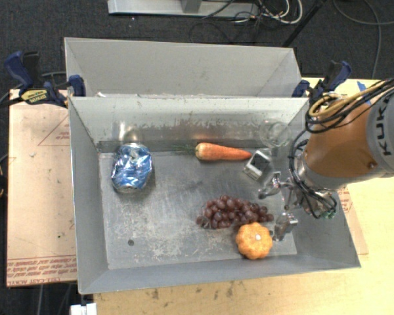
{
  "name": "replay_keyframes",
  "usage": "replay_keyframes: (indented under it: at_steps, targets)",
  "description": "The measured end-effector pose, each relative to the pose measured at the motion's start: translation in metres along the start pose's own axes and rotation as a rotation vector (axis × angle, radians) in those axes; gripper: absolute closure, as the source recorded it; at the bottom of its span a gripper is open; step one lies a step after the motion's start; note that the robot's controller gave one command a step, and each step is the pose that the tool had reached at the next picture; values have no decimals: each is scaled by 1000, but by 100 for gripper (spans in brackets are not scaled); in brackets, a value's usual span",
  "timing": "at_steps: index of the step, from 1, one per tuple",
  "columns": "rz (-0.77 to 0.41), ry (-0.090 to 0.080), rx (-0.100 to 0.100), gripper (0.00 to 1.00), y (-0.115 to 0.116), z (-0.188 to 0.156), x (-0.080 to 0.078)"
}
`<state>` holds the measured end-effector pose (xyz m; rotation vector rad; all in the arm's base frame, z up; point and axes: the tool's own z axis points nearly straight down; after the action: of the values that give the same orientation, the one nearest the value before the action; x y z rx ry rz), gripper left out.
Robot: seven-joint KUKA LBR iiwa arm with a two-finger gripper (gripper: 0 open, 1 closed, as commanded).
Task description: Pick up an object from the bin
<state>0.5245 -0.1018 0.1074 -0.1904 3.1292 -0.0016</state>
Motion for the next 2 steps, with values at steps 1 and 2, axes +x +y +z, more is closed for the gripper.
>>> replay_keyframes:
  at_steps: [1,2]
  targets:
    - [45,8,-3,0,46,-24,22]
    - [-6,16,-1,0,55,-5,-28]
